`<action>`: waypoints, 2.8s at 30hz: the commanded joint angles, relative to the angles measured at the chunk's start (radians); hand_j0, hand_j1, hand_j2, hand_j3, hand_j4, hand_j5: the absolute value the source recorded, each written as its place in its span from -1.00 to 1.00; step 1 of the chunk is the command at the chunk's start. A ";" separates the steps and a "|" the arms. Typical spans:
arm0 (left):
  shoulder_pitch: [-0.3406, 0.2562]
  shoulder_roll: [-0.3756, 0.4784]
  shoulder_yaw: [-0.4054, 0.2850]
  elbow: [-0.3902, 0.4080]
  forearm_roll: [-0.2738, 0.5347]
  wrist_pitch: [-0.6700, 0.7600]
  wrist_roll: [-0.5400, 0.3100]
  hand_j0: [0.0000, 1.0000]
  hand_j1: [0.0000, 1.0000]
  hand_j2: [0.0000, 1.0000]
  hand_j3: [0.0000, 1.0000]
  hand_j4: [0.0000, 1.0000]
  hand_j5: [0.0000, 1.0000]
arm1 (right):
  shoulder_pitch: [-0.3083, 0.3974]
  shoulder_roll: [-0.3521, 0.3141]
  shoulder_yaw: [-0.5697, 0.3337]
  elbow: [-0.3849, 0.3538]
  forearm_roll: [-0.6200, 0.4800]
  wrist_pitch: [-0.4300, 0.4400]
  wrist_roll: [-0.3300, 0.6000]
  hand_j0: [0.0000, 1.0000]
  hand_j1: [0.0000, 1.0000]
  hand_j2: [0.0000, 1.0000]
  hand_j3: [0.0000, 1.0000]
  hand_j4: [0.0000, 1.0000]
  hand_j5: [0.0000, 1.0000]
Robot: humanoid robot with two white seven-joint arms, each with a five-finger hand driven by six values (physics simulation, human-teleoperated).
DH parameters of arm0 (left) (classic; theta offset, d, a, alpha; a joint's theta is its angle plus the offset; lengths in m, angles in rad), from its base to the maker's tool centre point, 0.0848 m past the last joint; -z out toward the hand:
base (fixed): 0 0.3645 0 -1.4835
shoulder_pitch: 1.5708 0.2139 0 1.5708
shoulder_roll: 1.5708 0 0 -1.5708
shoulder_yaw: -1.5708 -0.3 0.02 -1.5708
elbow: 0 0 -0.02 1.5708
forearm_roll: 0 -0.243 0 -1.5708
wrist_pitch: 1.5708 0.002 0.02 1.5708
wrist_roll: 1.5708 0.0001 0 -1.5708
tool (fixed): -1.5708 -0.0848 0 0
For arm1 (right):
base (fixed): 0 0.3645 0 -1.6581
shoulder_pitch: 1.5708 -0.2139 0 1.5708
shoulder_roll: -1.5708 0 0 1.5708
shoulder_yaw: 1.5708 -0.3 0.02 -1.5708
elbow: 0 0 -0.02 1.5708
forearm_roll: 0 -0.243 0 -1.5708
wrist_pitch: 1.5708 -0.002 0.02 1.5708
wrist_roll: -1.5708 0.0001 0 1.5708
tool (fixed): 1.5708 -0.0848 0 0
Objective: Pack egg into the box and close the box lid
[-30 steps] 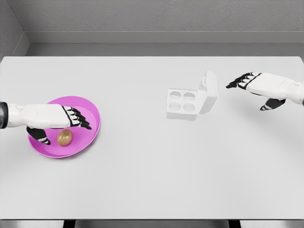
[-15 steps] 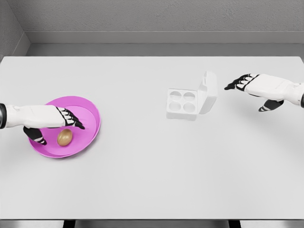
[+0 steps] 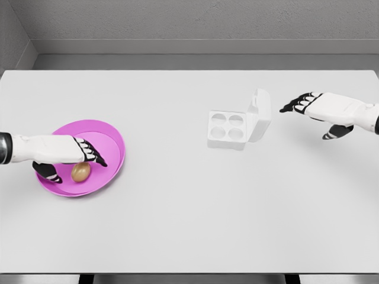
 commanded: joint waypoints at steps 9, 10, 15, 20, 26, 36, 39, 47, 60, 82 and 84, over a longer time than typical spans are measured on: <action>0.000 0.001 -0.007 -0.013 0.001 0.002 0.000 0.59 0.59 0.59 0.59 0.59 0.59 | 0.000 -0.001 0.000 -0.005 -0.007 0.003 0.000 1.00 1.00 1.00 1.00 1.00 1.00; 0.000 0.001 -0.007 -0.013 0.001 0.002 0.000 0.53 0.53 0.53 0.53 0.53 0.53 | 0.000 -0.001 0.000 -0.005 -0.007 0.003 0.000 1.00 1.00 1.00 1.00 1.00 1.00; 0.000 0.001 -0.007 -0.013 0.001 0.002 0.000 0.47 0.47 0.47 0.47 0.47 0.47 | 0.000 -0.001 0.000 -0.005 -0.007 0.003 0.000 1.00 1.00 1.00 1.00 1.00 1.00; 0.000 0.001 -0.009 -0.013 -0.001 0.002 0.000 0.43 0.43 0.43 0.43 0.43 0.43 | 0.000 -0.001 0.000 -0.005 -0.007 0.003 0.000 1.00 1.00 1.00 1.00 1.00 1.00; 0.006 -0.001 -0.009 -0.018 -0.001 0.002 0.000 0.27 0.27 0.27 0.27 0.27 0.27 | -0.002 -0.001 0.000 -0.005 -0.008 0.003 0.000 1.00 1.00 1.00 1.00 1.00 1.00; 0.006 -0.005 -0.018 -0.020 -0.001 0.002 0.000 -0.10 -0.10 -0.10 -0.10 -0.10 -0.10 | -0.002 -0.001 0.000 -0.005 -0.008 0.003 0.000 1.00 1.00 1.00 1.00 1.00 1.00; 0.006 -0.008 -0.018 -0.018 -0.002 0.002 0.000 -0.12 -0.12 -0.12 -0.12 -0.12 -0.12 | -0.005 -0.001 -0.002 -0.005 -0.010 0.003 0.000 1.00 1.00 1.00 1.00 1.00 1.00; -0.009 -0.010 -0.015 -0.055 0.008 0.002 0.000 -0.13 -0.13 -0.13 -0.13 -0.13 -0.13 | -0.003 -0.001 0.000 -0.005 -0.010 0.003 0.000 1.00 1.00 1.00 1.00 1.00 1.00; -0.049 -0.077 0.017 -0.056 0.013 0.002 0.000 -0.29 -0.29 -0.29 -0.29 -0.29 -0.29 | -0.003 -0.001 0.000 -0.005 -0.010 0.003 0.000 1.00 1.00 1.00 1.00 1.00 1.00; -0.104 -0.235 0.037 -0.043 0.010 0.002 0.000 -0.29 -0.29 -0.29 -0.29 -0.29 -0.29 | -0.006 -0.001 -0.003 -0.005 -0.014 0.003 0.000 1.00 1.00 1.00 1.00 1.00 1.00; -0.118 -0.268 0.037 -0.021 0.010 0.002 0.000 -0.29 -0.29 -0.29 -0.29 -0.29 -0.29 | -0.012 -0.001 -0.003 -0.005 -0.016 0.003 0.000 1.00 1.00 1.00 1.00 1.00 1.00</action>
